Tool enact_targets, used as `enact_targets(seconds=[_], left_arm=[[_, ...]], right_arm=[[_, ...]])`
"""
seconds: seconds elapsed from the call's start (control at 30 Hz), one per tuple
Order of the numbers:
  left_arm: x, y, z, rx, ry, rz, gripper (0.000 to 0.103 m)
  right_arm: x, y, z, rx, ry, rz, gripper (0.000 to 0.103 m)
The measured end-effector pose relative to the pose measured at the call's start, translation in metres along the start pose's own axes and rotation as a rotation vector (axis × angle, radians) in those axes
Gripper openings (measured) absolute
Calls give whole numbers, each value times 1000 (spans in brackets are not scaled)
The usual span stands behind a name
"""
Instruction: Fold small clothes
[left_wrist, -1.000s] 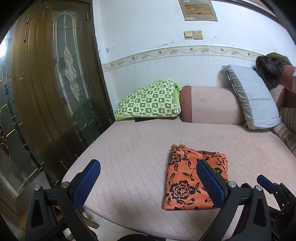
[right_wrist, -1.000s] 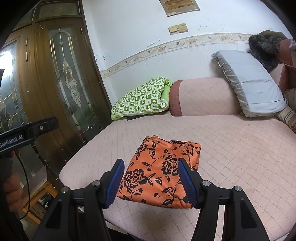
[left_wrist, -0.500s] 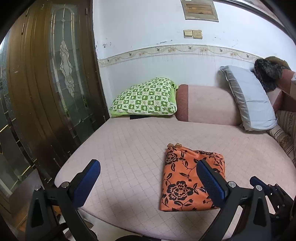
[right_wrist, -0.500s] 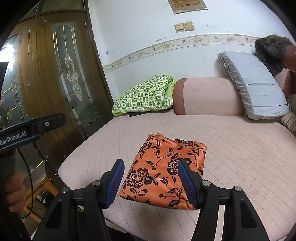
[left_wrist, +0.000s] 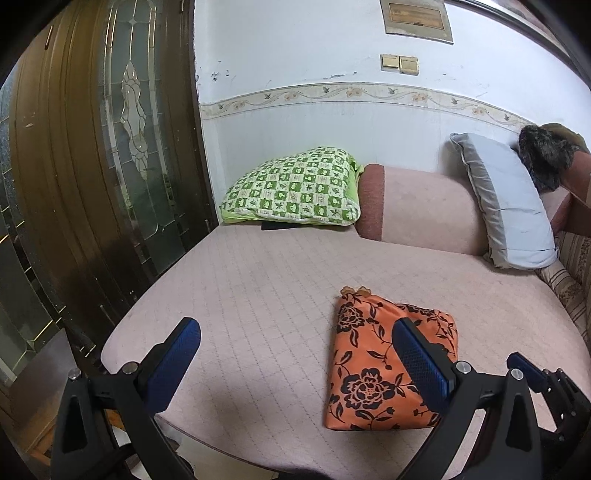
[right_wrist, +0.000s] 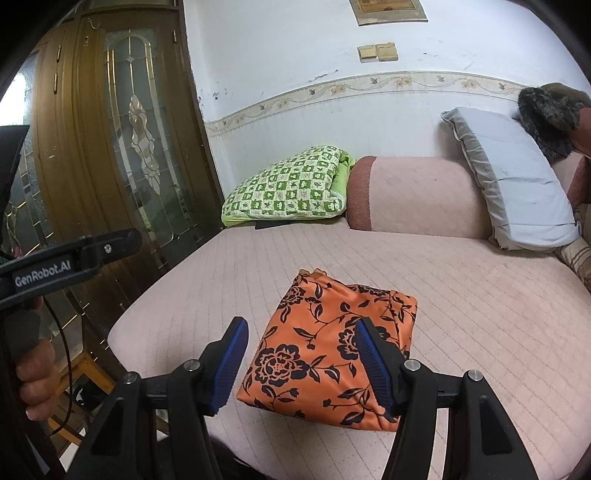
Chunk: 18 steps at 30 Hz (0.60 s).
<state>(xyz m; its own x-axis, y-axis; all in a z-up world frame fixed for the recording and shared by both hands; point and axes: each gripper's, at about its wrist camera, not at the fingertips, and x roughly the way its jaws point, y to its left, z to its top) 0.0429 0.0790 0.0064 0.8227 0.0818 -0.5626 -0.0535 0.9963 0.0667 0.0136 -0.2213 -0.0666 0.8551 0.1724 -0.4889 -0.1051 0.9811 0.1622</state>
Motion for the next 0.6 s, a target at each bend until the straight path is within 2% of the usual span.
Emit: enact_targets(seconds=[0.27,0.6], left_arm=[[-17,-4,5,14,-16,26,103],[-50,-17,19,41,-62,-24,103]], right_arm=[[-17,6,13,-27,-38,25,64],[-58,-8,25,-10,-102,2,64]])
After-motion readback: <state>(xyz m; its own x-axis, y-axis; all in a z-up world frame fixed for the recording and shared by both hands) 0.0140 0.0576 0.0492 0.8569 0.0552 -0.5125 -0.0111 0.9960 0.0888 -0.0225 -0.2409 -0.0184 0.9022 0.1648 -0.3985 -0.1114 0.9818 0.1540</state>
